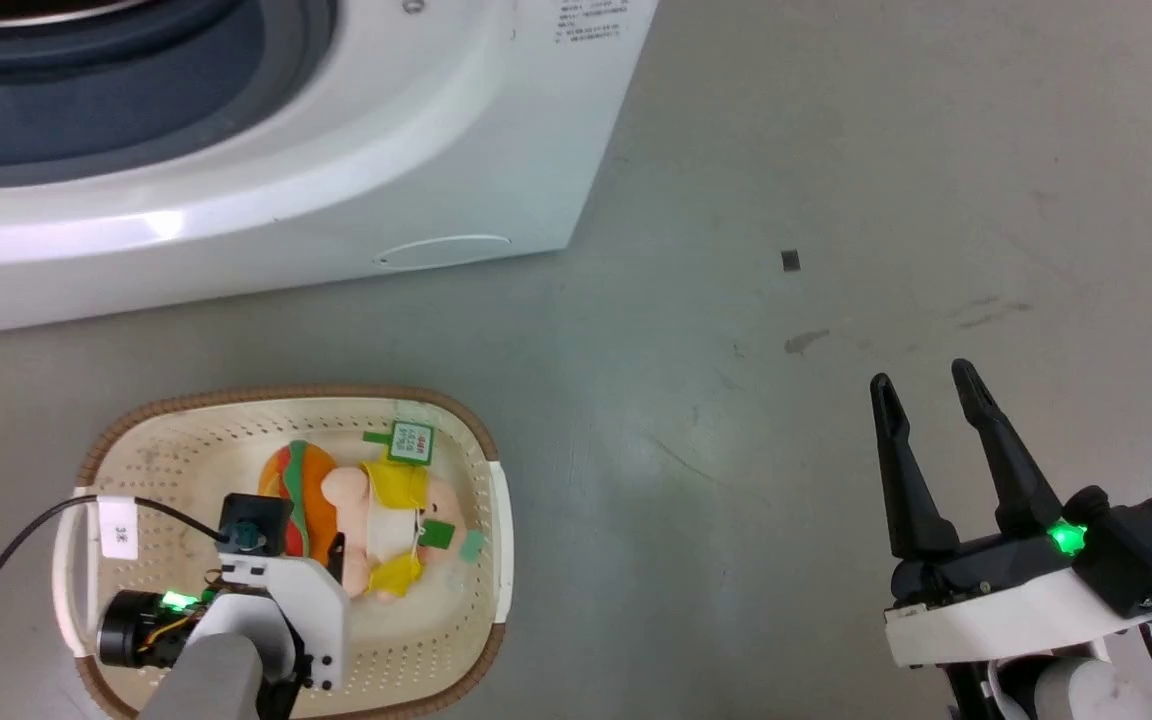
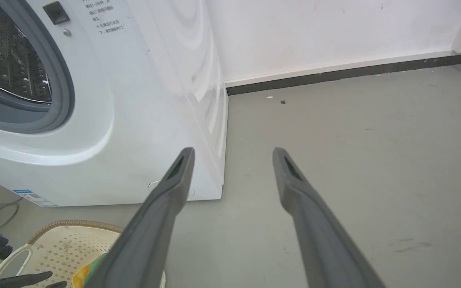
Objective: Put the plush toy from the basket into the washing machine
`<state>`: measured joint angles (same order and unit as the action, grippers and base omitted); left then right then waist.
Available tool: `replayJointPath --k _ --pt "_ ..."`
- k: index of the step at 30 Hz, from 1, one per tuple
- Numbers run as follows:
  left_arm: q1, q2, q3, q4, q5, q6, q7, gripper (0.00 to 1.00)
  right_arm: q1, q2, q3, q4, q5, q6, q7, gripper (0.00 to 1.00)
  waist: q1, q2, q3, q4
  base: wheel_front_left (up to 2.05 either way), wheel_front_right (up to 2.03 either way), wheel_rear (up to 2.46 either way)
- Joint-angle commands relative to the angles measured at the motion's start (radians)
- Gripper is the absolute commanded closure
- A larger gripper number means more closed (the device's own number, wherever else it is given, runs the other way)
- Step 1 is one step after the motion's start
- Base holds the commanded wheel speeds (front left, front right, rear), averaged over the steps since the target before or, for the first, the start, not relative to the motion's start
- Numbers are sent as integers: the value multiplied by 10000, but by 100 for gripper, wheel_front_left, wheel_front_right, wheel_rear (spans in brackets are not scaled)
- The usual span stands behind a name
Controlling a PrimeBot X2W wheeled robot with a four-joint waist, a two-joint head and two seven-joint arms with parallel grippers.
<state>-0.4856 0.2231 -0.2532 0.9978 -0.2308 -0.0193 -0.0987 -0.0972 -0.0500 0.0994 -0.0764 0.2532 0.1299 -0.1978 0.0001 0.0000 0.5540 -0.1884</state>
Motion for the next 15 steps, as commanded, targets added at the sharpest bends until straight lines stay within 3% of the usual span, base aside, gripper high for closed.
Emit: replayJointPath --k 1,15 --pt "-333 163 -122 364 -85 72 72 0 -265 -2 64 -99 116 7 -158 0 -1 0 374 -208 0 0 0" --pt "-1839 851 -929 1895 -141 148 343 0 -701 -2 330 -360 274 7 -448 0 -1 0 2069 -667 0 0 0"
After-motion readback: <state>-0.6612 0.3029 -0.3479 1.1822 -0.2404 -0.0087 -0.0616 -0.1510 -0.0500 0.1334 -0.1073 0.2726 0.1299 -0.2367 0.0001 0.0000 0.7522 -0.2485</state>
